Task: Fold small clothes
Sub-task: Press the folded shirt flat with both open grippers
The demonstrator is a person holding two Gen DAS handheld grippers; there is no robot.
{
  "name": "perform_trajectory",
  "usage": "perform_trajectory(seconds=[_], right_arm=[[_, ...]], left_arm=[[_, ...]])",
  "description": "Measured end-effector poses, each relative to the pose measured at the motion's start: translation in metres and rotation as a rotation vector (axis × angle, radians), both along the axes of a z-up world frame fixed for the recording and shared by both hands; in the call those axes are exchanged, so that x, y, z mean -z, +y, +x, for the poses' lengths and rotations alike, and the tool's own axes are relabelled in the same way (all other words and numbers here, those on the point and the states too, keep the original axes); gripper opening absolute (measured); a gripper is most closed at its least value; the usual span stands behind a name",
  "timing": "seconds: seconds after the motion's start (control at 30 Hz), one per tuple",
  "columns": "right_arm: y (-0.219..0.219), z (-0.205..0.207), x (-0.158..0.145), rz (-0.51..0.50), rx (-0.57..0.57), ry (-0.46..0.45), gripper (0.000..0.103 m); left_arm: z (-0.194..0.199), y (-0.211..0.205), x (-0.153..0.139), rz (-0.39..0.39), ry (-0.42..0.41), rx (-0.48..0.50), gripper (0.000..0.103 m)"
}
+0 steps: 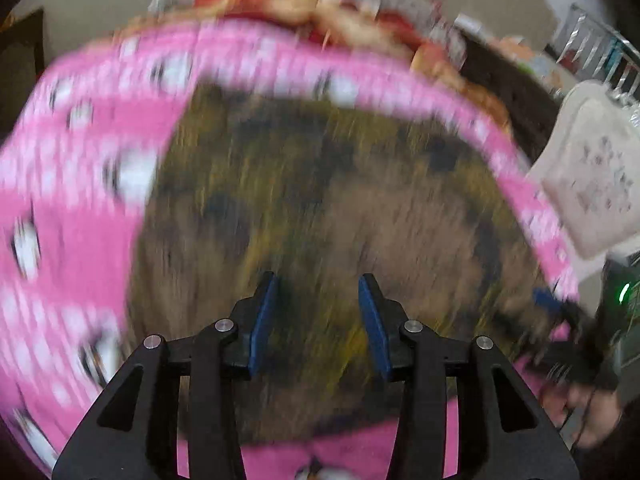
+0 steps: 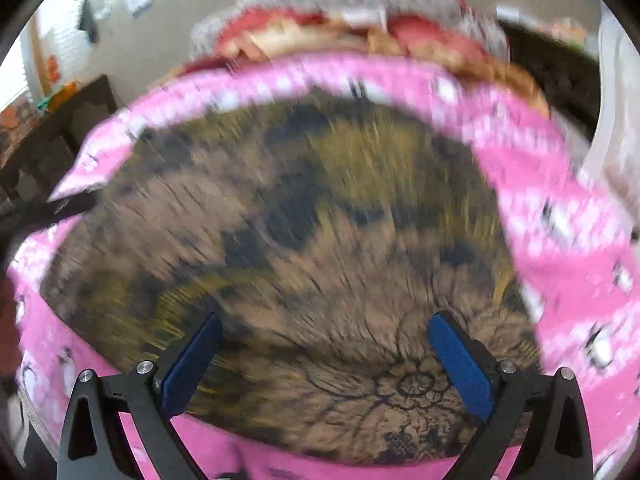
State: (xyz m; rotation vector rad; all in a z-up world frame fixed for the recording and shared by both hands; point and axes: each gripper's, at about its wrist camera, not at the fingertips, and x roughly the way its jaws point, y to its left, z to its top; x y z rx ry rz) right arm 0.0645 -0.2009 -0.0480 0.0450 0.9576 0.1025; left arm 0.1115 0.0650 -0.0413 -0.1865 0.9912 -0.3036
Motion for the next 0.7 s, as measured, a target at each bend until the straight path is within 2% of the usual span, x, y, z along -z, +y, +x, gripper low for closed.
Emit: perform_trajectory(seconds=[0.07, 0.2, 0.37, 0.43, 0.5, 0.53, 0.6, 0.7], right_arm=[[-0.005, 0.001, -0.001, 0.035, 0.000, -0.001, 0.103], [0.002, 0.003, -0.008, -0.035, -0.002, 0.020, 0.103], [0.021, 0.005, -0.050, 0.004, -0.014, -0.086, 0.103], [0.032, 0.017, -0.046, 0.007, -0.032, -0.059, 0.103], [0.037, 0.027, -0.026, -0.020, -0.040, 0.005, 0.103], [0.041, 0.032, -0.010, -0.070, -0.052, 0.038, 0.103], [0.048, 0.025, -0.007, -0.136, -0.087, -0.033, 0.103], [0.048, 0.026, -0.014, -0.126, -0.053, -0.004, 0.103]], left_arm=[[-0.012, 0.008, 0.006, -0.021, -0.053, 0.005, 0.041], [-0.019, 0.020, 0.010, -0.073, -0.064, -0.014, 0.041], [-0.036, 0.015, 0.011, -0.036, -0.134, 0.000, 0.042], [-0.039, 0.018, 0.012, -0.058, -0.138, -0.007, 0.042], [-0.041, 0.022, 0.013, -0.082, -0.145, -0.008, 0.042], [-0.041, 0.023, 0.013, -0.090, -0.146, -0.008, 0.041], [-0.043, 0.024, 0.014, -0.101, -0.151, -0.010, 0.041], [-0.044, 0.027, 0.015, -0.128, -0.161, -0.013, 0.041]])
